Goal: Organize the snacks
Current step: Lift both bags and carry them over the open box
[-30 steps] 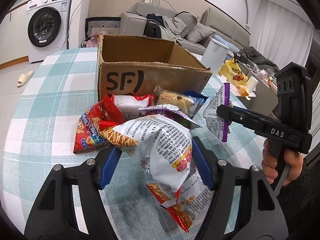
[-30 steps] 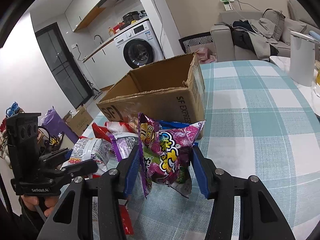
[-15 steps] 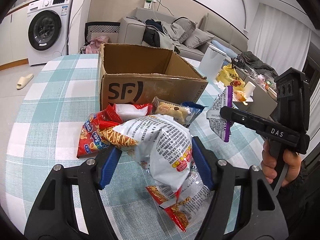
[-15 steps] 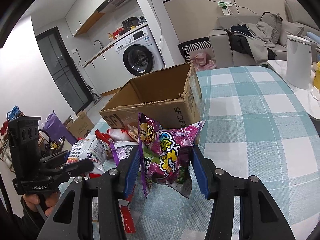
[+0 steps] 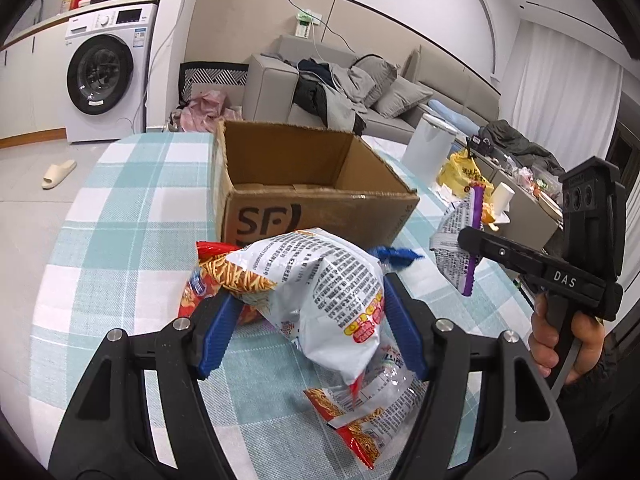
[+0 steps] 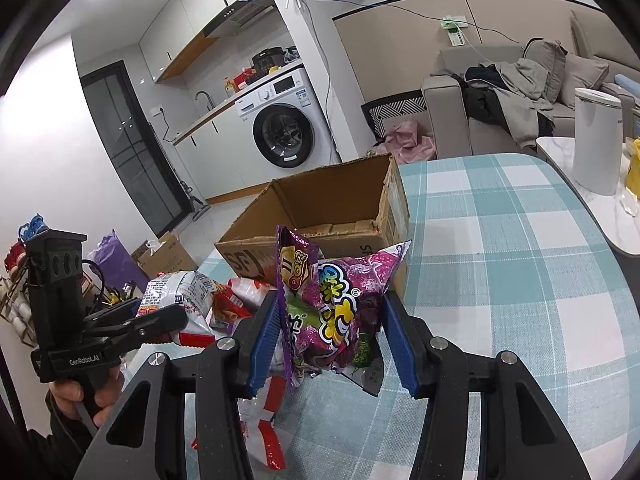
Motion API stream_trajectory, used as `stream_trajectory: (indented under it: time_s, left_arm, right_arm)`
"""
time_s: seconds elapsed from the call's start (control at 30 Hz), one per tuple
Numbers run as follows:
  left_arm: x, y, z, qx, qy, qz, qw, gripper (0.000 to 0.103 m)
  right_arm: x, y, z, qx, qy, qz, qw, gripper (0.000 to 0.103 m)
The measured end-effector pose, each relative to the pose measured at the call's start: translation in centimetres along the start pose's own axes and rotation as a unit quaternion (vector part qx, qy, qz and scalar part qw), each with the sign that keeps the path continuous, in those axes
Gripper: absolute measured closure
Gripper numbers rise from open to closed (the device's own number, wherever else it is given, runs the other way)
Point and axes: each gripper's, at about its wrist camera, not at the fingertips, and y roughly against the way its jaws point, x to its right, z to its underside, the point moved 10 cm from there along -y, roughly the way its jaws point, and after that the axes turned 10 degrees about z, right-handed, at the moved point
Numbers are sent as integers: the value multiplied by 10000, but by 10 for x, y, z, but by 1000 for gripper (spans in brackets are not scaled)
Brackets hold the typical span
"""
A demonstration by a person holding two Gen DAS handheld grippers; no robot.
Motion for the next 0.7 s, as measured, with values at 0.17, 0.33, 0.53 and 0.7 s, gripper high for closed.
stream_trajectory:
  time_s: [0.17,0.33,0.53,0.7]
  left_arm:
    - [0,4,-11,85,15,-36,10000,36]
    - [4,5,-19,157,-7,-52,9999,36]
    - [8,5,-35,249,-72,-97,9996,36]
    - [11,6,-49,353,-96,-117,9993,36]
  right_arm:
    - [-5,3,-7,80,41,-40,10000,52]
    - [-10,3,-14,131,96,-62,9998,52]
    - [-18,1,-24,179,153,-98,9997,52]
    - [-25,-3,-32,184,191,-141,9995,52]
